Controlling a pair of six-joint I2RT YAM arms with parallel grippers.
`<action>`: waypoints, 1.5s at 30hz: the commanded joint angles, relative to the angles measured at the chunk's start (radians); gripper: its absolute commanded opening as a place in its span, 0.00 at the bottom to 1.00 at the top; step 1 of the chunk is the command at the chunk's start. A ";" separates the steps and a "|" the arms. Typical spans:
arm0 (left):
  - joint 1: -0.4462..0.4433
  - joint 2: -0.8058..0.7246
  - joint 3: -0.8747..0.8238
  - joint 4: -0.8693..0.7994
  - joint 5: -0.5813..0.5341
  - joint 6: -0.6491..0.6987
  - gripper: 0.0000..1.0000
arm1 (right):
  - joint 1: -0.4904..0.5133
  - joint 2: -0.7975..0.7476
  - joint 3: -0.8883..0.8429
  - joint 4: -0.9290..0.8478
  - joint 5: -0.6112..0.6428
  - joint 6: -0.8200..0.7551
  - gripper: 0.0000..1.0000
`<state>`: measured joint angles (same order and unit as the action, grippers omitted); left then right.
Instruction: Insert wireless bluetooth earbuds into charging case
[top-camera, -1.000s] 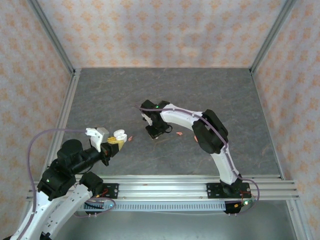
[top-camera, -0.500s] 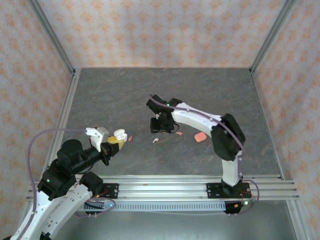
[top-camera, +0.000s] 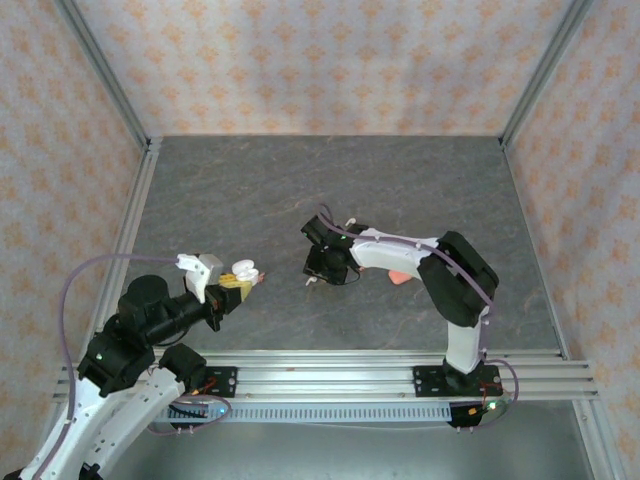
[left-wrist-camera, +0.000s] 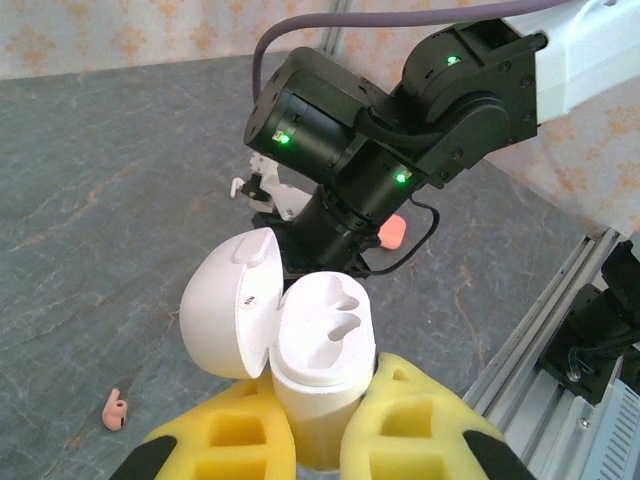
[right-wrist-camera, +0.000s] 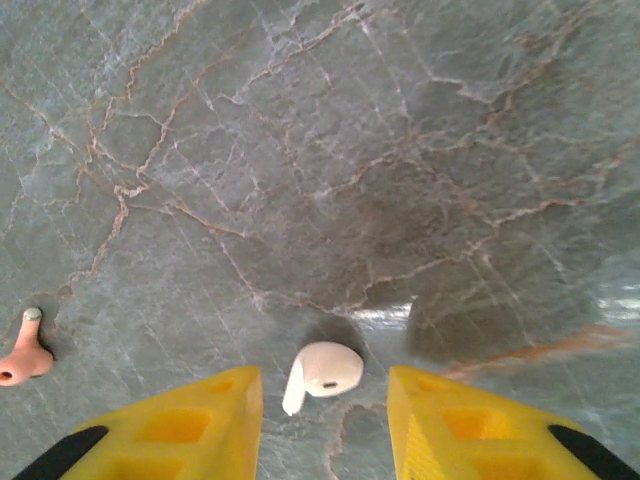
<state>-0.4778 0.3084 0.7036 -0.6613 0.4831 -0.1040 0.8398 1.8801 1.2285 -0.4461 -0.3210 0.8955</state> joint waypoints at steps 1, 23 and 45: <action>0.007 0.003 0.004 0.027 0.020 0.018 0.00 | 0.005 0.029 0.022 0.025 0.000 0.029 0.37; 0.005 -0.017 -0.001 0.004 0.014 0.017 0.00 | 0.036 0.103 0.082 -0.062 0.019 -0.003 0.27; 0.005 -0.055 -0.096 0.088 0.009 -0.021 0.00 | 0.014 0.094 0.280 -0.422 0.215 -0.428 0.11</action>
<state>-0.4778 0.2722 0.6308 -0.6361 0.4896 -0.1078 0.8612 1.9835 1.4826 -0.7486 -0.2028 0.5842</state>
